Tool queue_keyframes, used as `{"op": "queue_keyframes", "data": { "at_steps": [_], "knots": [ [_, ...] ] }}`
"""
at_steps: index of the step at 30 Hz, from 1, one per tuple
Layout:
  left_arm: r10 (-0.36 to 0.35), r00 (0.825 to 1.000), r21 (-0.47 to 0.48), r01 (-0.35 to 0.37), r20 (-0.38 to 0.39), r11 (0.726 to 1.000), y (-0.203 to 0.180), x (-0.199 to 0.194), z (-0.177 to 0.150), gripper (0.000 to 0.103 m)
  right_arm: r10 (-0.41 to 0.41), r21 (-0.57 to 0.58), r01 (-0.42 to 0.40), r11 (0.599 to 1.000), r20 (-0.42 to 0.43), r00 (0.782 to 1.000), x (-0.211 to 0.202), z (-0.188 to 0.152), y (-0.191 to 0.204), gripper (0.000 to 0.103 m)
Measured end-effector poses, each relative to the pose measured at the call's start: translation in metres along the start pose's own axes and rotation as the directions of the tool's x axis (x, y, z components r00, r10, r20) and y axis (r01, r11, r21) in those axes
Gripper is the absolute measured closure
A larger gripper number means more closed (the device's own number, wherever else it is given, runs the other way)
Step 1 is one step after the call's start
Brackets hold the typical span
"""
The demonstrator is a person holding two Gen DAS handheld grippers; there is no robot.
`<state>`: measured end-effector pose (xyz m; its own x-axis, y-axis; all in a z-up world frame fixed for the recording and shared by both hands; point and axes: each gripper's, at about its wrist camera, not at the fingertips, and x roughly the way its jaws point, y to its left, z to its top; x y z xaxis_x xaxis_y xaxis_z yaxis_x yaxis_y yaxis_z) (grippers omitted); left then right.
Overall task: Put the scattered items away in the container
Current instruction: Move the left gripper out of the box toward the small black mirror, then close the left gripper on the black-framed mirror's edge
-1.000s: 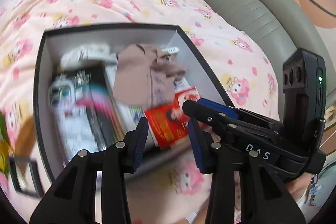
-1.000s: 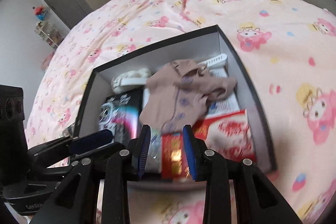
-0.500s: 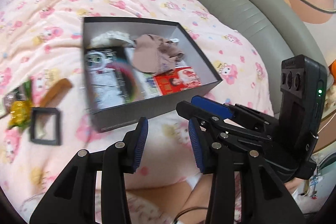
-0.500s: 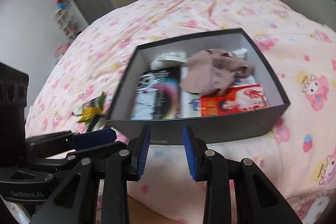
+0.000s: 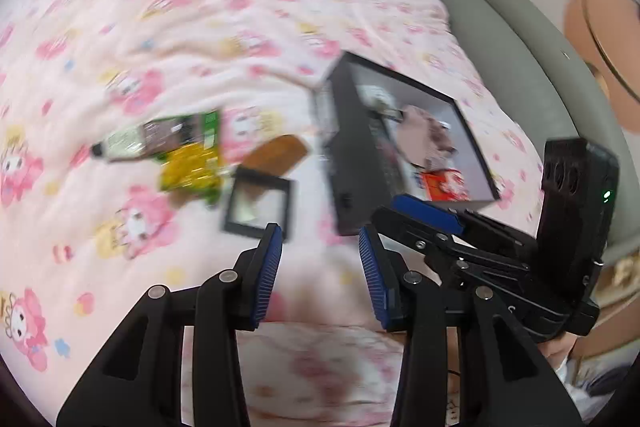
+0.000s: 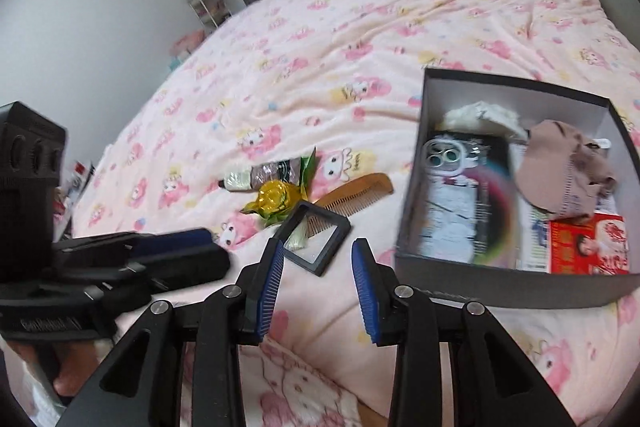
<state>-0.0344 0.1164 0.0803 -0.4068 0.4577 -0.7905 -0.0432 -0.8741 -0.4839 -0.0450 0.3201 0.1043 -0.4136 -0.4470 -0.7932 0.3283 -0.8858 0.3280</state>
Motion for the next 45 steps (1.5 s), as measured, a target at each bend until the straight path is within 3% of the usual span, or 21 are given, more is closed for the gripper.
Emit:
{"op": "queue_keyframes", "data": {
  "at_steps": [5, 7, 8, 9, 12, 16, 20, 21, 23, 26, 32, 35, 38, 40, 45],
  "knots": [
    [-0.004, 0.997, -0.103, -0.003, -0.073, 0.995, 0.053, 0.027, 0.011, 0.063, 0.044, 0.059, -0.035, 0.998, -0.146, 0.988, 0.058, -0.001, 0.0, 0.07],
    [0.087, 0.993, -0.105, -0.096, -0.085, 0.99, 0.062, 0.039, 0.017, 0.064, 0.056, 0.069, -0.044, 0.997, -0.185, 0.981, 0.079, -0.005, -0.001, 0.07],
    [0.117, 0.987, -0.086, -0.127, -0.109, 0.988, 0.063, 0.046, 0.022, 0.07, 0.052, 0.07, -0.039, 0.997, -0.199, 0.979, 0.088, -0.006, -0.001, 0.07],
    [0.114, 0.983, -0.085, -0.127, -0.147, 0.988, 0.066, 0.055, 0.027, 0.073, 0.041, 0.072, -0.026, 0.997, -0.217, 0.975, 0.097, -0.007, -0.002, 0.07],
    [0.048, 0.976, -0.104, -0.071, -0.21, 0.992, 0.07, 0.073, 0.04, 0.073, 0.03, 0.087, -0.008, 0.996, -0.247, 0.969, 0.116, -0.008, -0.005, 0.07],
    [0.044, 0.954, -0.098, -0.076, -0.298, 0.992, 0.068, 0.106, 0.046, 0.073, 0.07, 0.151, -0.03, 0.988, -0.264, 0.962, 0.135, -0.007, -0.017, 0.07],
    [0.124, 0.928, -0.059, -0.154, -0.35, 0.986, 0.069, 0.132, 0.049, 0.071, 0.102, 0.177, -0.053, 0.983, -0.282, 0.954, 0.148, -0.008, -0.023, 0.072],
    [0.112, 0.926, -0.069, -0.146, -0.361, 0.987, 0.07, 0.133, 0.047, 0.073, 0.109, 0.18, -0.059, 0.982, -0.277, 0.955, 0.147, -0.008, -0.024, 0.073],
    [0.111, 0.934, -0.068, -0.142, -0.34, 0.988, 0.069, 0.125, 0.044, 0.075, 0.116, 0.178, -0.071, 0.981, -0.259, 0.959, 0.14, -0.007, -0.025, 0.081],
    [0.101, 0.95, -0.072, -0.127, -0.295, 0.989, 0.065, 0.101, 0.036, 0.077, 0.142, 0.176, -0.105, 0.979, -0.213, 0.967, 0.118, -0.003, -0.026, 0.084],
    [0.069, 0.98, -0.046, -0.079, -0.186, 0.996, 0.02, 0.059, 0.023, 0.077, 0.186, 0.127, -0.173, 0.977, -0.102, 0.977, 0.049, 0.001, -0.02, 0.084],
    [0.045, 0.981, -0.07, -0.059, -0.19, 0.996, 0.01, 0.068, 0.02, 0.077, 0.172, 0.11, -0.164, 0.98, -0.063, 0.983, 0.026, 0.0, -0.023, 0.084],
    [-0.069, 0.968, -0.119, 0.041, -0.242, 0.992, 0.002, 0.082, 0.013, 0.085, 0.182, 0.123, -0.174, 0.977, -0.061, 0.981, 0.024, -0.007, -0.031, 0.084],
    [-0.039, 0.971, -0.08, 0.021, -0.236, 0.997, -0.009, 0.082, 0.012, 0.086, 0.228, 0.155, -0.215, 0.964, -0.073, 0.971, 0.027, -0.014, -0.036, 0.085],
    [0.03, 0.971, -0.071, -0.048, -0.237, 0.996, -0.012, 0.088, 0.016, 0.086, 0.184, 0.161, -0.17, 0.972, -0.08, 0.98, 0.032, -0.026, -0.042, 0.085]
  ]
}}
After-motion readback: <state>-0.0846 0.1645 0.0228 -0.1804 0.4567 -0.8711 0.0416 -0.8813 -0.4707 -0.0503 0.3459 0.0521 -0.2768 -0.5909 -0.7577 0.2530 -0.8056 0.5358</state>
